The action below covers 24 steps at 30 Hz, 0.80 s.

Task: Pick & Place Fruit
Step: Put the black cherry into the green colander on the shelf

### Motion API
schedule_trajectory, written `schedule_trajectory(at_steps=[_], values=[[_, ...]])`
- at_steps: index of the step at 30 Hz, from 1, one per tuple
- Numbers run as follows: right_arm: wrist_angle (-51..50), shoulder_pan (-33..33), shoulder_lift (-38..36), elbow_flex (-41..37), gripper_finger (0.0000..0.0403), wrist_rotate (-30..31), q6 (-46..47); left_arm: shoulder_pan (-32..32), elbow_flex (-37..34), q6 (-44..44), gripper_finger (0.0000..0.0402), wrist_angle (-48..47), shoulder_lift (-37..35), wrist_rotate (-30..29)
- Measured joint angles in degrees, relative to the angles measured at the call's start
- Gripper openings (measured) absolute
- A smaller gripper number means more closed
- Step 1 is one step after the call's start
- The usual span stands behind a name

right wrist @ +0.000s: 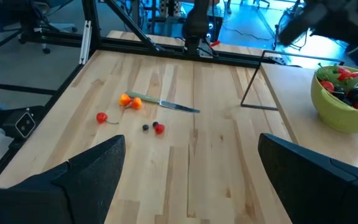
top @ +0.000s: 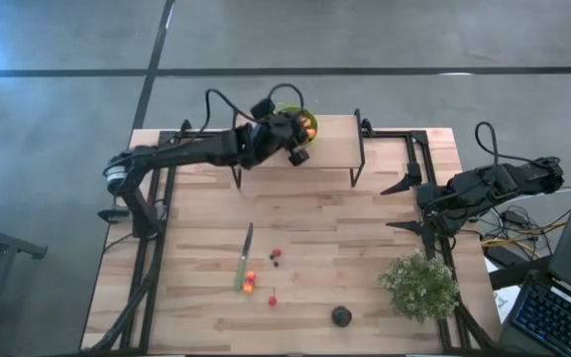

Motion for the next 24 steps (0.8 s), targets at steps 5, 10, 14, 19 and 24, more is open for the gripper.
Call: schedule_trajectory(at_steps=[5,10,14,19,24], values=[[-0.02,-0.01,0.00,0.00,0.0363,-0.01,0.00,2.85,-0.07,-0.27,0.0144,0.00,0.16,0.57],[0.00,0.01,0.00,-0.01,0.0363,0.00,0.00,4.03,-0.32,-0.39,0.0134,0.01,0.96,4.45],[-0.02,0.00,0.00,0.00,0.0363,0.00,0.00,4.27,-1.38,-0.37,0.0126,-0.01,1.16,4.96],[-0.01,-0.01,0.00,0.00,0.0363,0.00,0.00,4.40,-1.97,-0.37,0.0136,-0.13,1.16,4.92],[-0.01,-0.01,0.00,0.00,0.0363,-0.01,0.00,4.42,-1.97,-0.37,0.0153,-0.03,1.16,4.78]])
